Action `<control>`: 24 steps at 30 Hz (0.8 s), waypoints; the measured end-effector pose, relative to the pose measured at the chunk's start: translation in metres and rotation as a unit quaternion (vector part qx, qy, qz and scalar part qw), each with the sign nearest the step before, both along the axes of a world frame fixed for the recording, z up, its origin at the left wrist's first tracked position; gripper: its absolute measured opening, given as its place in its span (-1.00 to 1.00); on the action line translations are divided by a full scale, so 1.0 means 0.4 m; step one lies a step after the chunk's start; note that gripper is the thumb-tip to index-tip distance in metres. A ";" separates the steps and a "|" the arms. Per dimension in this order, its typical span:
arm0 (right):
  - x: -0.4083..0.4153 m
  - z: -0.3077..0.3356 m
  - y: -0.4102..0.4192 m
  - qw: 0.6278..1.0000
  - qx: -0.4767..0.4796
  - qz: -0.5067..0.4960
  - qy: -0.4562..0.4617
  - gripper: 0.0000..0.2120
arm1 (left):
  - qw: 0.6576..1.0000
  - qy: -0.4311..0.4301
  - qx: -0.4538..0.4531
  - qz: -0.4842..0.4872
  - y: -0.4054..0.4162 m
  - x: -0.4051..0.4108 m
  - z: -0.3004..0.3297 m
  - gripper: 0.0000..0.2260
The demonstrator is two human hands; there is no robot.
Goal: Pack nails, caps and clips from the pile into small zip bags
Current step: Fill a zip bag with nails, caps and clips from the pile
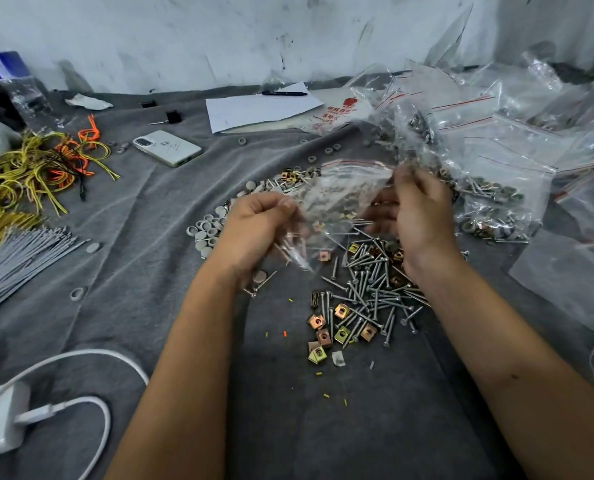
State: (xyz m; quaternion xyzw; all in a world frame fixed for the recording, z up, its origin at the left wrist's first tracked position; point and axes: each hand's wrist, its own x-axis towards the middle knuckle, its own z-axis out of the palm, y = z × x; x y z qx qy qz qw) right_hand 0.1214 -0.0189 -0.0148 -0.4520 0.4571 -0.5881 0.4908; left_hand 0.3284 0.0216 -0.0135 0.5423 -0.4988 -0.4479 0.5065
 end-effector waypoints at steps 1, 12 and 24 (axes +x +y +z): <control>-0.004 -0.005 -0.005 0.999 -0.005 -0.008 0.043 -0.75 | 0.999 -0.032 -0.012 0.033 -0.002 0.014 0.001 -0.76; -0.083 -0.007 -0.036 0.863 -0.107 -0.024 0.494 -0.86 | 0.939 -0.297 -0.046 0.167 -0.004 0.113 -0.022 -0.72; -0.154 0.021 -0.056 0.805 -0.117 0.195 0.548 -0.82 | 0.828 -0.481 -0.203 0.205 -0.013 0.007 -0.015 -0.72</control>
